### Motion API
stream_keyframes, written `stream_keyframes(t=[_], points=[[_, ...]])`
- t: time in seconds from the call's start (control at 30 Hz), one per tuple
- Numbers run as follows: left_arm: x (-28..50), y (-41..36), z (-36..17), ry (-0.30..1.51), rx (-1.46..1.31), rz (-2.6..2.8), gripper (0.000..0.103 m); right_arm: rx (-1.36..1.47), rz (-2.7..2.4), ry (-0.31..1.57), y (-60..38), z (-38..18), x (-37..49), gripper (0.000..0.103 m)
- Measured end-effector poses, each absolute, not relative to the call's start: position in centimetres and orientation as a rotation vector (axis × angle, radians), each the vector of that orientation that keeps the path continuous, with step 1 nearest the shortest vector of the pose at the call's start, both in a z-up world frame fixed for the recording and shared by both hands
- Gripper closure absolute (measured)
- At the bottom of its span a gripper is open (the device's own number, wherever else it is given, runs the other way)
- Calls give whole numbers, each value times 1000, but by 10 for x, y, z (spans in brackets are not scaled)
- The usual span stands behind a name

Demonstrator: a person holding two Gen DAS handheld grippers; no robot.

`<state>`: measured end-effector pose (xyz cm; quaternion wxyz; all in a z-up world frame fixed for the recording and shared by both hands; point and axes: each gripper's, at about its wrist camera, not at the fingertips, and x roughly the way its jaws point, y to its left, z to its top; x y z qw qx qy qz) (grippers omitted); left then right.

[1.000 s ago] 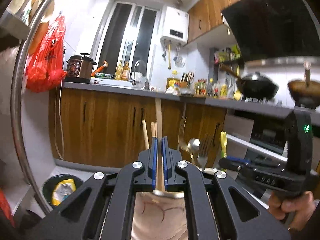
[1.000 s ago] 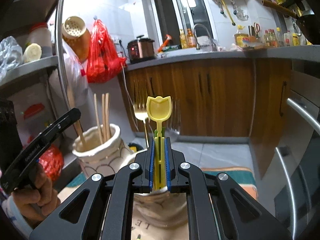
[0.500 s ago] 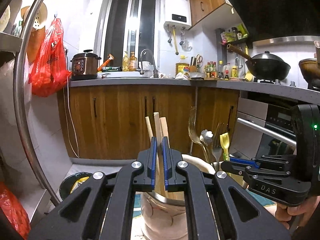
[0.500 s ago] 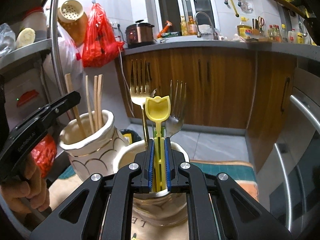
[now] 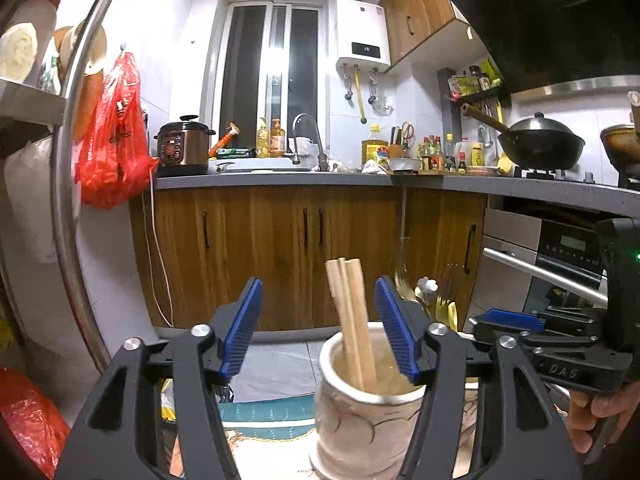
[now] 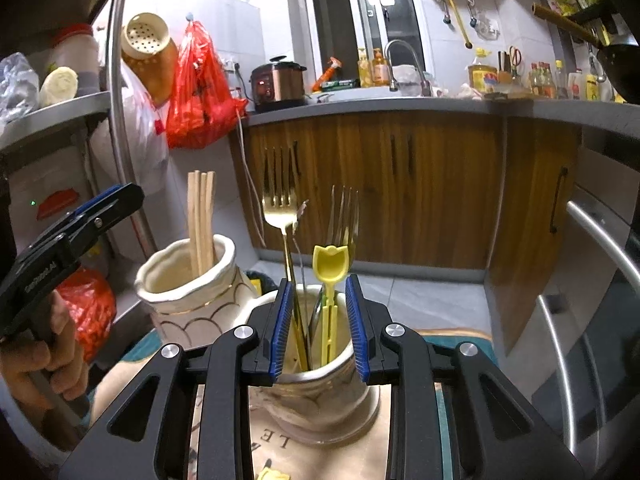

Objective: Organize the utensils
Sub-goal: 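Drop the chopstick in the tall cup with the left tool while the right tool drops the tong, then grasp the last chopstick with the left tool while the right tool grasps the other yellow spoon-tong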

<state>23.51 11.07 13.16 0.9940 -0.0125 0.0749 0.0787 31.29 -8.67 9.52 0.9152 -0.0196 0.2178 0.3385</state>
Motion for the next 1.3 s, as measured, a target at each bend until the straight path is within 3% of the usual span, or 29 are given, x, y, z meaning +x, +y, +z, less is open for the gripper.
stream_keyframes(t=[0.37,0.7,1.3], points=[[191,123,112,247,-122,143,40,-107,723,542,-98,79,280,74],[185,86,53,537,-16,17,40,-136,730,779,-99,31,262,74],[183,28,-7,850,88,-227,50,-308,778,956,-75,-2,227,74]])
